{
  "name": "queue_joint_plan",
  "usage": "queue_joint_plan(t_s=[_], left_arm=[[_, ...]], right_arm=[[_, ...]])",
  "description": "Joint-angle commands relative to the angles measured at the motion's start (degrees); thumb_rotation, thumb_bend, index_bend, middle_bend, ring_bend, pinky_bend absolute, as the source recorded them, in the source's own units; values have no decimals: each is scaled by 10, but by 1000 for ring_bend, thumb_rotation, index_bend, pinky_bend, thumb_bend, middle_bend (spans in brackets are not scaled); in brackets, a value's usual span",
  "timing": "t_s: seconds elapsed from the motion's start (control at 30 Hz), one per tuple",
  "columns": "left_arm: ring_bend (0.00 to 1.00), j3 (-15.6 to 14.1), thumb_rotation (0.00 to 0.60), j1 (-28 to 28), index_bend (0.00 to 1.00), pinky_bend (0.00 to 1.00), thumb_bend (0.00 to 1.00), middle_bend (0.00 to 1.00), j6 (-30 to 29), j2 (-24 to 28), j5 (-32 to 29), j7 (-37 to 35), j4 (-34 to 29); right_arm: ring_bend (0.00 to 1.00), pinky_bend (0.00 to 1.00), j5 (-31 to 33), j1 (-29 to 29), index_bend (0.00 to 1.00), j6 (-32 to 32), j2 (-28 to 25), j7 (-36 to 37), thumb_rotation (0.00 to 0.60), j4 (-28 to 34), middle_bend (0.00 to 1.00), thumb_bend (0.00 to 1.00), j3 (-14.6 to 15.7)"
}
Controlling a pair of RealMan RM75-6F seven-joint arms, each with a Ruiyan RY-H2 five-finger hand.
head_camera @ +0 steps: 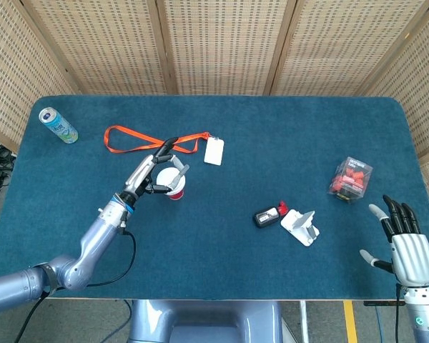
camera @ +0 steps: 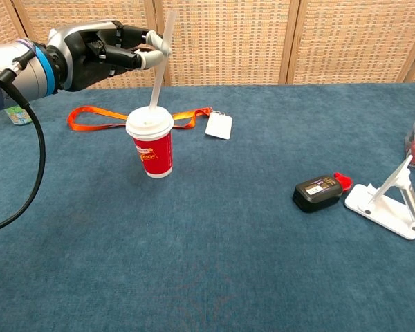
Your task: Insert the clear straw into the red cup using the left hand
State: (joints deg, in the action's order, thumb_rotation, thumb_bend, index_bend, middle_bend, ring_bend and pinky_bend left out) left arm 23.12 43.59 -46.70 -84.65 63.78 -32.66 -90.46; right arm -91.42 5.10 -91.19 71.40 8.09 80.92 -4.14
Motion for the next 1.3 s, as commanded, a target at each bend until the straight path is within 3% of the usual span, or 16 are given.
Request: queue_joint_plan(t_s=[0.03, 0.37, 0.93, 1.03, 1.2, 1.3], left_arm=[[0, -5, 600, -4, 679, 0, 466, 0, 0, -6, 21, -26, 8], [0, -24, 600, -22, 683, 0, 466, 0, -24, -33, 78, -121, 43], [0, -63, 600, -36, 662, 0, 467, 0, -44, -41, 100, -112, 85], [0, -65, 600, -39, 576, 0, 458, 0, -47, -43, 99, -115, 89], [0, -68, 600, -40, 122, 0, 324, 0, -54, -39, 111, -117, 93], [0, -68, 599, -39, 5, 0, 265, 0, -56, -34, 117, -121, 91]], right_arm=[[0, 0, -1, 0, 190, -1, 0, -1, 600, 0, 0, 61, 0], [0, 0, -2, 1, 190, 0, 2, 1, 600, 0, 0, 61, 2], [0, 0, -7, -1, 204, -6, 2, 0, 600, 2, 0, 61, 3], [0, 0, -8, -1, 212, -7, 2, 1, 600, 3, 0, 60, 3], [0, 0, -10, -1, 216, -8, 1, 1, 600, 3, 0, 61, 4], [0, 0, -12, -1, 220, -10, 1, 0, 600, 4, 0, 61, 4]])
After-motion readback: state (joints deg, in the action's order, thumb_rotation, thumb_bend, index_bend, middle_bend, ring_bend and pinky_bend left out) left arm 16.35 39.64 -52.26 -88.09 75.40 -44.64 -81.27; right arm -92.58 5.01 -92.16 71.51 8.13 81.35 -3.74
